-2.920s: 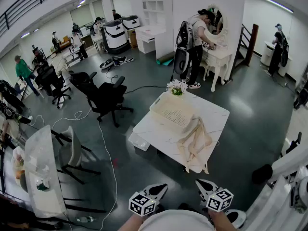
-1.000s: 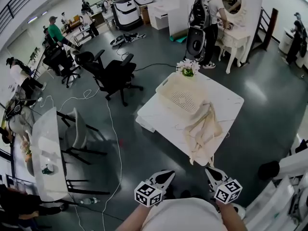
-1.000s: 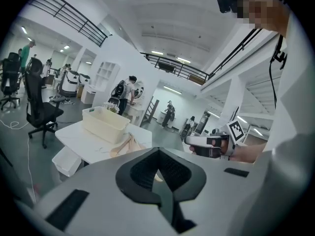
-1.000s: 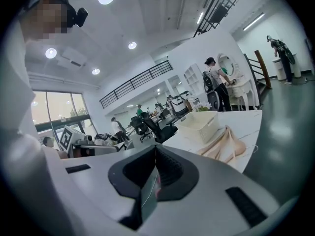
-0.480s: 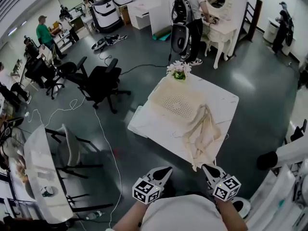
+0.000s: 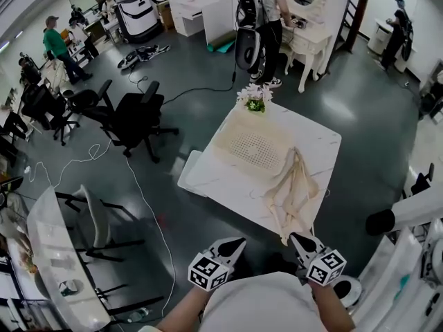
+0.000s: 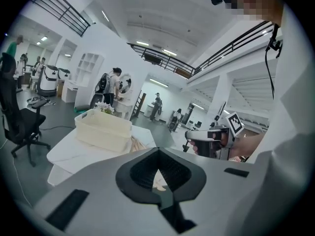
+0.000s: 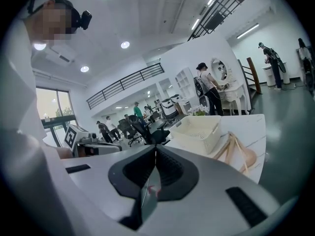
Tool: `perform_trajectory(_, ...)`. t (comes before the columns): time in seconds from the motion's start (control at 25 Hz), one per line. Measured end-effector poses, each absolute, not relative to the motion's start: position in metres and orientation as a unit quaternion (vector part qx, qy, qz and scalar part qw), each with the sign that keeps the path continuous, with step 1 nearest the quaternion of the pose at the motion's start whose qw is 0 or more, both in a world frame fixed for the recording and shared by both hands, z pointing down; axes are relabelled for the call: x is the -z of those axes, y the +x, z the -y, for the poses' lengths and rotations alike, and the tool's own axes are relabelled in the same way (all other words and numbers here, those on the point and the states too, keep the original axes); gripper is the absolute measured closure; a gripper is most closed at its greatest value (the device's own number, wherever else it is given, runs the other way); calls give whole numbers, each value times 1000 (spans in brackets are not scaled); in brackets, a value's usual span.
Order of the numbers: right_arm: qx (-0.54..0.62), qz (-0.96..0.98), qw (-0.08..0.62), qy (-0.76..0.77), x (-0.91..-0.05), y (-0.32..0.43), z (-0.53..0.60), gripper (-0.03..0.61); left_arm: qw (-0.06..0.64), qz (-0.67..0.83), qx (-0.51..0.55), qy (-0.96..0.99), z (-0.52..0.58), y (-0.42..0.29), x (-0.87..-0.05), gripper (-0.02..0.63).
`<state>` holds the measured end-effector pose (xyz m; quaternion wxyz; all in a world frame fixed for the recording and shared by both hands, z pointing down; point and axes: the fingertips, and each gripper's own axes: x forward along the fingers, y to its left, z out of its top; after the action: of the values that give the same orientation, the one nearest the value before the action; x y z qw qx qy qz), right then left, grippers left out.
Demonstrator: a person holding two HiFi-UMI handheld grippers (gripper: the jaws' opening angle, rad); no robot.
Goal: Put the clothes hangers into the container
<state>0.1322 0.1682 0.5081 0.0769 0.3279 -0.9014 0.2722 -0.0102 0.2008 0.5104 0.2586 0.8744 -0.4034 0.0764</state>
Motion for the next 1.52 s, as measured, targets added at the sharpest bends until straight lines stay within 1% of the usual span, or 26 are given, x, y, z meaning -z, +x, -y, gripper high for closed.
perform_trajectory(0.2,-272,904,79,321,-514,134,-156,560,262,410,-74,870,-189,-8,-517,606)
perform_trajectory(0.36,-285,912,79,284,-522,134,-148,558,270,426,-71,861,-181,-5,-522,606)
perform_trajectory(0.64,-287,916,106,261,-539,159,-121,557,276,453,-76,845,-164,9,-535,606)
perform_trajectory(0.8,-291,910,145,257,-560,180,-108,552,288,461,-74,836,-160,23,-543,606)
perform_trajectory(0.96,-287,905,192,250,-592,200,-97,514,294,468,-74,830,-158,36,-545,606)
perform_trajectory(1.12,-287,897,238,239,-630,215,-86,492,298,484,-73,820,-156,42,-543,606)
perform_trajectory(1.52,-301,874,323,204,-720,231,-63,469,308,516,-87,795,-149,49,-559,606)
